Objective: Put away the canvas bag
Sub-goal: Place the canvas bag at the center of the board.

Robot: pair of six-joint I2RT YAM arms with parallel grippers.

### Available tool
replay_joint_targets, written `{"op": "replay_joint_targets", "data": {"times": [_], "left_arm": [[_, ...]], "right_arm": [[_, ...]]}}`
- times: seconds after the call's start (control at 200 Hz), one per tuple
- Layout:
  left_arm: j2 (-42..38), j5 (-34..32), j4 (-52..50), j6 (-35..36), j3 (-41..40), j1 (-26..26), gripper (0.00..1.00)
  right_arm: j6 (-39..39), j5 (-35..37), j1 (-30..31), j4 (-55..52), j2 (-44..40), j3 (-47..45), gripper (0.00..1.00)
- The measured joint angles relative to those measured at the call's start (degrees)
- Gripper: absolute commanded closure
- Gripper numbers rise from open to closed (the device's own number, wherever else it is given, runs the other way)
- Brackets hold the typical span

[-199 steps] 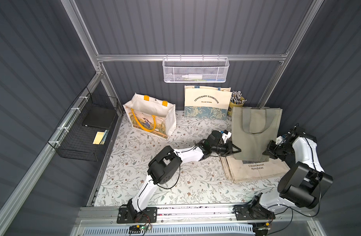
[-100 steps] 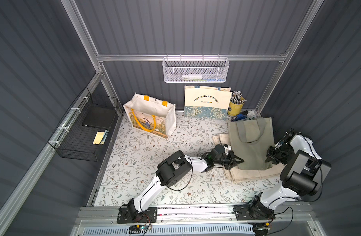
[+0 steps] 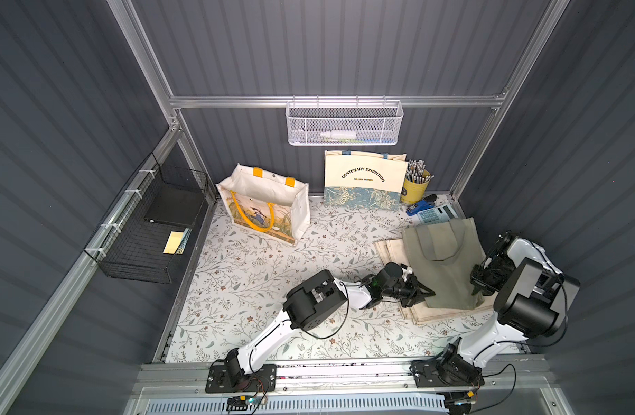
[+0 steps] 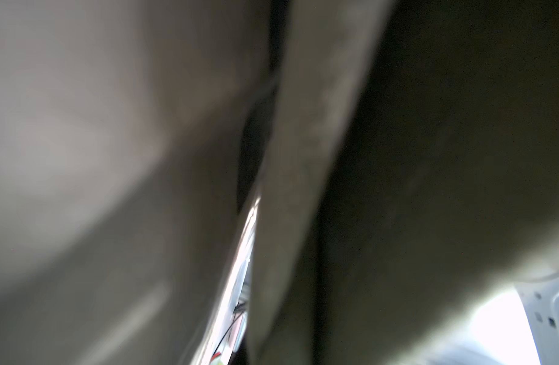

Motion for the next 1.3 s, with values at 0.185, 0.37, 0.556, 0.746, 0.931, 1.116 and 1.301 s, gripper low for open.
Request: {"op": "replay_joint_targets", "data": {"times": [0.185, 0.37, 0.556, 0.746, 0.931, 1.116, 1.301], "left_arm": [[-1.99, 5.97, -3.23, 4.90, 0.07, 1.79, 0.54], [-8.98, 9.70, -14.69, 18.18, 3.04, 7.04, 0.49], [-15.87, 11.82, -15.56, 23.50, 2.60, 12.90, 0.49], [-19.04, 13.53, -19.26, 28.98, 1.16, 18.03, 0.48], [-20.28, 14.69, -28.55, 37.88, 2.01, 19.71, 0.48], [-21.07, 15.72, -35.36, 44.48, 4.11, 20.65, 0.48], [-24.30, 15.63, -42.77, 52.65, 6.16, 21.68, 0.47]], "right_arm": [[-1.42, 3.32, -0.66, 4.70, -0.20, 0.20, 0.95], [-3.72, 4.28, -0.70, 5.81, -0.24, 2.25, 0.95], [-4.90, 4.92, -0.70, 7.82, -0.39, 1.16, 0.95], [-4.85, 6.40, -0.72, 8.37, -0.39, 1.11, 0.94], [-4.87, 7.96, -0.98, 8.52, 0.96, 2.29, 0.93], [-4.90, 8.31, -0.98, 9.44, 1.01, 1.73, 0.92], [-5.07, 7.74, -1.07, 9.84, 1.01, 1.49, 0.91]]}}
